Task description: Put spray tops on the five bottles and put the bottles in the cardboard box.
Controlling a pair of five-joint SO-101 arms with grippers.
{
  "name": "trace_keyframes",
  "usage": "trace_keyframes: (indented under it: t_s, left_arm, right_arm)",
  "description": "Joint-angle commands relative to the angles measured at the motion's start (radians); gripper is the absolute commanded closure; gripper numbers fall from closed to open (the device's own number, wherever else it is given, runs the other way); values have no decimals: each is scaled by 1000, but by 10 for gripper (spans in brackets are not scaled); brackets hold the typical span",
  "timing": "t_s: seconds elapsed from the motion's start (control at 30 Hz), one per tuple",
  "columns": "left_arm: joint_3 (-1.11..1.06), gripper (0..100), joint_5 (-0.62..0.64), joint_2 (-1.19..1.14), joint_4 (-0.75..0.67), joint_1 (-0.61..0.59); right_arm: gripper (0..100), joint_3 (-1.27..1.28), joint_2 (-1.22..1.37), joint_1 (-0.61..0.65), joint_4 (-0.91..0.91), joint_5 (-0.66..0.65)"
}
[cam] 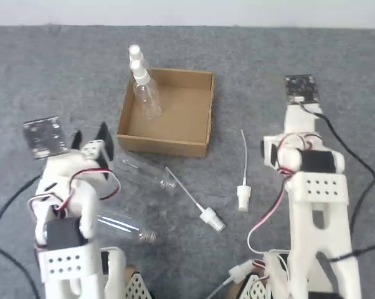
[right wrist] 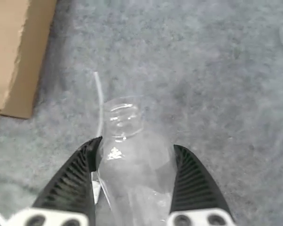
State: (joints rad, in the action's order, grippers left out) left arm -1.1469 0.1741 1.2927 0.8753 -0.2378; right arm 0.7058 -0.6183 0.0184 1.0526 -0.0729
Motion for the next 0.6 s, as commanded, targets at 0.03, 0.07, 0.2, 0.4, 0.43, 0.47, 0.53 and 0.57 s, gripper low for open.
trace_keyframes:
  t_s: [0.03, 0.07, 0.2, 0.4, 0.43, 0.47, 0.53, 0.57]
  left_arm:
    - [113, 823, -167, 6, 106, 180]
    - [114, 823, -189, 6, 123, 215]
    - [111, 822, -241, 5, 187, 351]
    - [111, 795, -250, 5, 279, 555]
    - [108, 783, -247, 3, 293, 594]
    - [107, 774, -247, 3, 308, 631]
    - [96, 766, -245, 3, 333, 712]
    - [91, 765, -245, 3, 342, 750]
  right_arm:
    - [991, 23, -107, -104, -68, 21]
    - [991, 28, -110, -117, -73, 38]
    - [991, 41, -119, -177, -108, 75]
    - [991, 43, -119, -300, -145, 167]
    - [991, 43, -119, -320, -151, 181]
    - [991, 43, -119, -338, -154, 193]
    - [991, 43, -119, -367, -166, 210]
    - [991, 43, -119, -377, -168, 213]
